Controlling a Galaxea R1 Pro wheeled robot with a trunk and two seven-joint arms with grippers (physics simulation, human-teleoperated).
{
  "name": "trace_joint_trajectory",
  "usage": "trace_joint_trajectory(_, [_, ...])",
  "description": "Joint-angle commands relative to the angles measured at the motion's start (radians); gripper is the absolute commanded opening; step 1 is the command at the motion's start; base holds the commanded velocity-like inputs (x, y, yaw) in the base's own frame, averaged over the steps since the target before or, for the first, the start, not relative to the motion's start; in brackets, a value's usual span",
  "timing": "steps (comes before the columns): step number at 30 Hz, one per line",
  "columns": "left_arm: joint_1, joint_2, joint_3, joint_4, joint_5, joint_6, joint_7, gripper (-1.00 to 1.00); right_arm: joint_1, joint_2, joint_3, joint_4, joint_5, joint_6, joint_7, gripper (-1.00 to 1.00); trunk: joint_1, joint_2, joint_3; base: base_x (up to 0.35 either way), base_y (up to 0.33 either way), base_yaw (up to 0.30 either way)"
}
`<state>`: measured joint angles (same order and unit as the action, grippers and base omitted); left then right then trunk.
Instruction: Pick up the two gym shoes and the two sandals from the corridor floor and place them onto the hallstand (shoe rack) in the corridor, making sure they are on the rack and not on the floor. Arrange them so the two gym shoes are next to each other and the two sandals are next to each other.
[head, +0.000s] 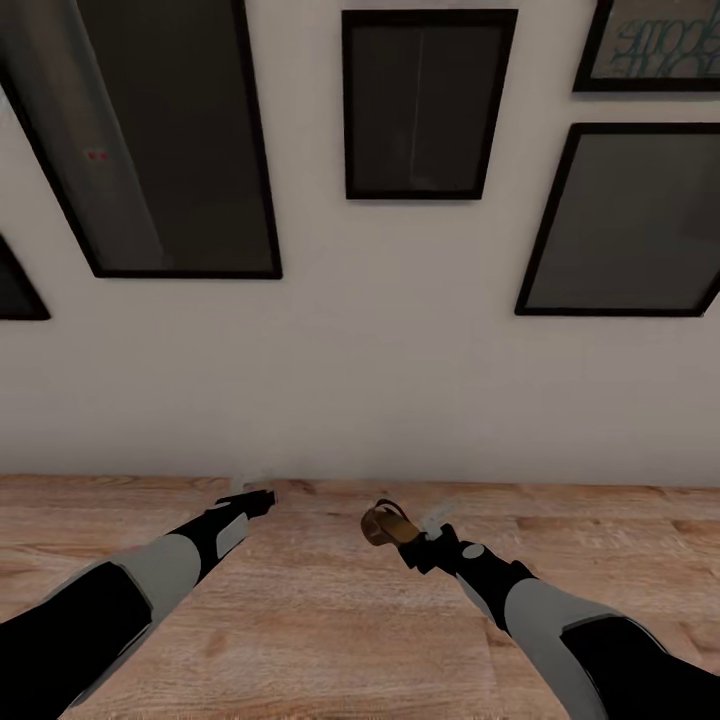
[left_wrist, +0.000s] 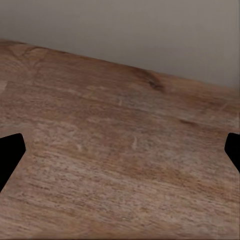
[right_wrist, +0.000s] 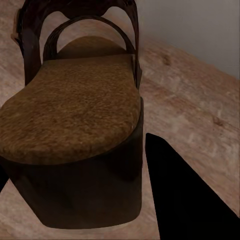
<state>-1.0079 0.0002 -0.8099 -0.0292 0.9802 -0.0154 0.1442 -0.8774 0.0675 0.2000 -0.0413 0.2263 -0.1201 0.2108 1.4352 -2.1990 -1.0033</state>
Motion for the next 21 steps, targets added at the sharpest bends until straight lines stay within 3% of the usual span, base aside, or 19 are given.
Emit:
trace_joint_trajectory(1, [0.0, 0.0, 0.0, 0.0, 0.0, 0.0, 0.0, 1.0, 0.0, 0.0, -0.001, 0.0, -0.002, 0.0, 0.001, -1.0, 0.0, 0.0, 0.0, -0.218, 0.332, 0.0])
trace_joint_trajectory(17, [0.0, 0.029, 0.0, 0.001, 0.0, 0.001, -0.005, 1.0, 0.0, 0.0, -0.002, 0.0, -0.002, -0.001, -0.001, -1.0, 0.0, 0.0, 0.0, -0.231, 0.341, 0.0])
trace_joint_trajectory(21, [0.0, 0.041, 0.0, 0.002, 0.0, 0.0, -0.043, 1.0, 0.0, 0.0, -0.002, 0.0, -0.002, -0.001, -0.001, -1.0, 0.0, 0.0, 0.0, -0.212, 0.346, 0.0])
